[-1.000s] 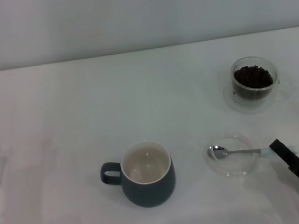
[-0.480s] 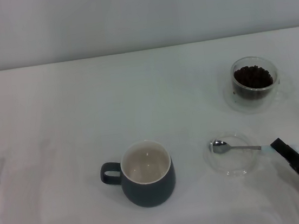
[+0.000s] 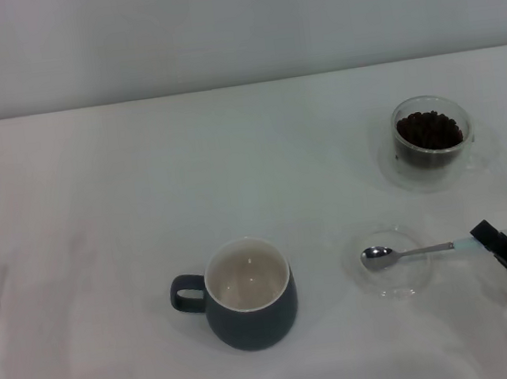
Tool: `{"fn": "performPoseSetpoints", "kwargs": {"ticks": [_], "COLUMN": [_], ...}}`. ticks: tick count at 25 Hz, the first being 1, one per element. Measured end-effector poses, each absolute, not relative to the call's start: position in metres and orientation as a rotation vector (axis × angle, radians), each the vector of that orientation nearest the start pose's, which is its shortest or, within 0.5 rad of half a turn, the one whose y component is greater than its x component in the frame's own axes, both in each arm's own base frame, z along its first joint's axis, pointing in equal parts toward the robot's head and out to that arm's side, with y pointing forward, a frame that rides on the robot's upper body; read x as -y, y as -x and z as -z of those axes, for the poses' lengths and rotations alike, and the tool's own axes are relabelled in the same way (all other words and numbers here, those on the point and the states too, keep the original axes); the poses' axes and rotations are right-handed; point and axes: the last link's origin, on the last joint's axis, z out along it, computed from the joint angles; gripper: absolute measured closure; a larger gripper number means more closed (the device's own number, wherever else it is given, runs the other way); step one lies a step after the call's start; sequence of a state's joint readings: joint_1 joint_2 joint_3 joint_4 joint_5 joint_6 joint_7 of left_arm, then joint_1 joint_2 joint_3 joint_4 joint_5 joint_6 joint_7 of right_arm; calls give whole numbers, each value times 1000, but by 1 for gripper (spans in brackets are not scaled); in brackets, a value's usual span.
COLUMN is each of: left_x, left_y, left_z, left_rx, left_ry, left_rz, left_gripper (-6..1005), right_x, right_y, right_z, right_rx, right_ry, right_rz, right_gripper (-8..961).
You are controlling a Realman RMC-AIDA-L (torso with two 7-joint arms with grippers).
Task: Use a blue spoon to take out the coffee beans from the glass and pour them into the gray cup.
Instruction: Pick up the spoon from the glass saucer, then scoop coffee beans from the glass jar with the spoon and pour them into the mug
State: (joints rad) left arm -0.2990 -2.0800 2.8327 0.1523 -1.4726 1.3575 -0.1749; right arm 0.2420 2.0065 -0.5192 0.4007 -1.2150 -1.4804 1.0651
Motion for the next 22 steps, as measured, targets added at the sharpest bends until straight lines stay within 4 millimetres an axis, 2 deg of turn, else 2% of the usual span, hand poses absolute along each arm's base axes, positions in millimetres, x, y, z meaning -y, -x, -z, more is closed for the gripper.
{"fn": "performPoseSetpoints", "kwargs": {"ticks": [5,9,16,22], "left_x": [-270,-272,-273,-273], "left_y": [363,363,363,363], "left_z": [3,2,1,0], "left_rx": [619,613,607,607], "left_ry": [1426,1425,1425,1421], "left_rz": [725,722,720,722], "left_gripper": [113,113,112,112], "right_x": [-191,-203,-258,-307], "right_y": [-357,-356,-345,-343], "right_z": [50,34,-7,-38], "right_rx": [-1565,-1477,-1252,-1125], "right_ry": [1379,1400,1528,1626], "right_rz": [-1340,-1396,-1475,-1357], "right_gripper": [801,806,806,806]}}
